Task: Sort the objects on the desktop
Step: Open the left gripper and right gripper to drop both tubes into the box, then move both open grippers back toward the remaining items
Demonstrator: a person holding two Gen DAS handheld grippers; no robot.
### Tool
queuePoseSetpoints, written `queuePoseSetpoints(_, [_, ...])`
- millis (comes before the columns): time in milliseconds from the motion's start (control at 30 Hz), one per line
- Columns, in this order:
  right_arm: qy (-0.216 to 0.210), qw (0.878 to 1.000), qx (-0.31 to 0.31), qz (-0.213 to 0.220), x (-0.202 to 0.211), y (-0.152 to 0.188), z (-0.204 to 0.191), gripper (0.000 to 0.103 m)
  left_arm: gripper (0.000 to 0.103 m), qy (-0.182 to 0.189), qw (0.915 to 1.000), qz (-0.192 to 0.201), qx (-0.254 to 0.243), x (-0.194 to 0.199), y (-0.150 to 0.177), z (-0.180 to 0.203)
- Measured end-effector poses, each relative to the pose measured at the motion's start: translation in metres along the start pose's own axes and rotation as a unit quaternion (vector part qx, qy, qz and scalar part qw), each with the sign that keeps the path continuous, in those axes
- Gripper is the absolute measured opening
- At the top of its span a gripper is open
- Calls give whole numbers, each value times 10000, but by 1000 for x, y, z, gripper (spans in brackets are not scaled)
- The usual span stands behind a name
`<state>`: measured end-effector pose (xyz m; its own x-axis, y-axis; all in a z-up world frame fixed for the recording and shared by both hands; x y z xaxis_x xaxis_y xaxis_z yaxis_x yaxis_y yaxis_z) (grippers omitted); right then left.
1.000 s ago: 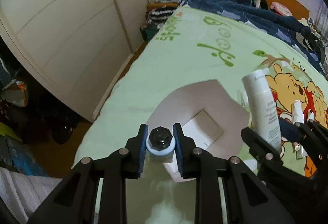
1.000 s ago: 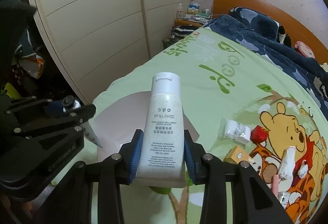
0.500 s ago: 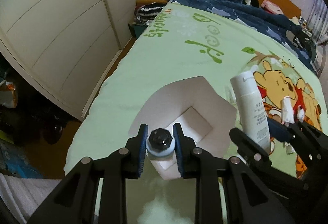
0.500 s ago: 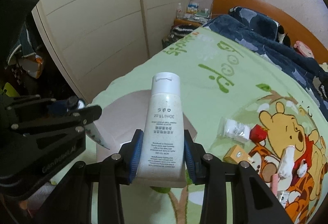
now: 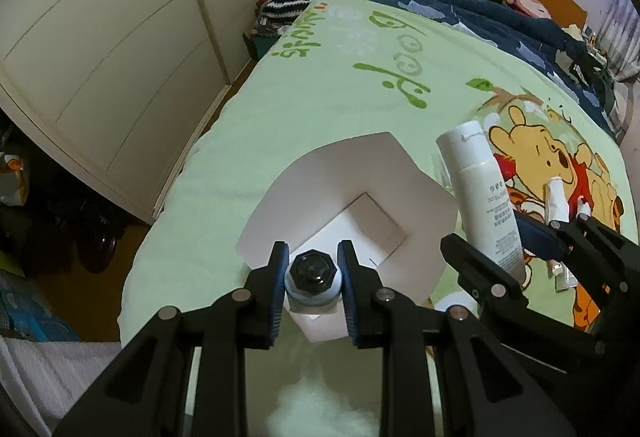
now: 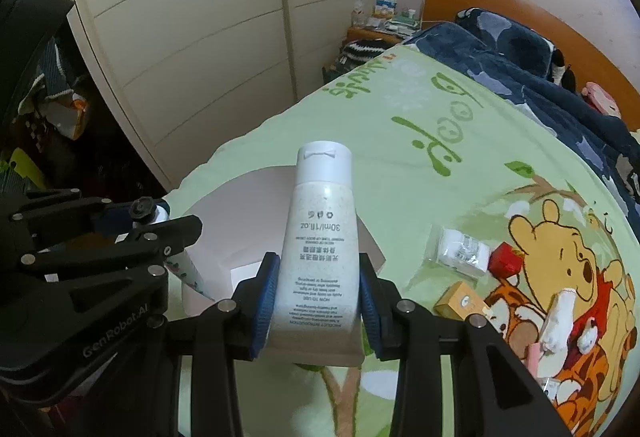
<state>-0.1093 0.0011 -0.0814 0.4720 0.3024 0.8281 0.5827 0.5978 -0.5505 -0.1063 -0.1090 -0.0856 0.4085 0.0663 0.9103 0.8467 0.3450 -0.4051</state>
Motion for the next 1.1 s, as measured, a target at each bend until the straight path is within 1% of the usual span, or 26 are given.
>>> queuePoseSetpoints(167, [-187, 9998, 89, -82, -14, -3, 2, 39, 27, -63, 10000, 6, -40, -8, -1, -2])
queuePoseSetpoints(200, [-205, 9997, 87, -94, -16, -4, 3, 39, 28, -97, 9999, 4, -60, -10, -2, -2])
queuePoseSetpoints(267, [-308, 9994, 10, -158, -21, -3, 6, 39, 35, -173, 9998, -50, -70, -14, -4, -3])
queuePoseSetpoints(333, [-375, 9989, -101, -248, -25, -1, 11, 39, 53, -234, 9997, -54, -18, -16, -6, -7])
queuePoseSetpoints(400, [-440, 9982, -211, -337, -28, 0, 16, 39, 62, -191, 9998, -15, 37, -15, -8, -10])
queuePoseSetpoints(433, [-472, 9978, -266, -382, -29, 1, 18, 39, 65, -151, 9999, 11, 61, -14, -9, -11])
queuePoseSetpoints(467, [-466, 9979, -221, -392, -30, 1, 18, 39, 70, -94, 9999, 31, 81, -12, -10, -11])
queuePoseSetpoints(500, [-458, 9980, -174, -401, -30, 1, 17, 39, 83, -2, 10000, 43, 83, -10, -10, -11])
queuePoseSetpoints(533, [-459, 9981, -140, -394, -29, 0, 16, 39, 88, 15, 9999, 97, 67, -8, -10, -9])
queuePoseSetpoints(667, [-421, 9984, 14, -372, -27, -4, 9, 39, 88, -81, 9995, 261, -159, -2, -10, 2])
queuePoseSetpoints(833, [-366, 9987, -9, -363, -25, -6, 11, 40, 88, -77, 9996, 262, -84, 2, -11, 1])
queuePoseSetpoints(933, [-306, 9993, -64, -190, -13, -6, 13, 40, 88, -82, 9995, 315, 17, 9, -12, -3])
queuePoseSetpoints(1100, [8, 9997, -214, 110, 20, -5, 19, 40, 88, -119, 9981, 592, 80, 38, -12, -6])
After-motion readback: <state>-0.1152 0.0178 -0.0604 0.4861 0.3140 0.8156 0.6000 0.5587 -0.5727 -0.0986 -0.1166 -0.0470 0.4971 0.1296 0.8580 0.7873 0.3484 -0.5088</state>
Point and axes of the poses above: each gripper's, at about its wrist camera, not at the fingertips, and x roughly against the way its jaws point, z to its right, y to its underside, the point moved 1 cm from there along -x, roughly the way its jaws point, and after that the axes turned 14 degrees about x, right-handed, at the moved point
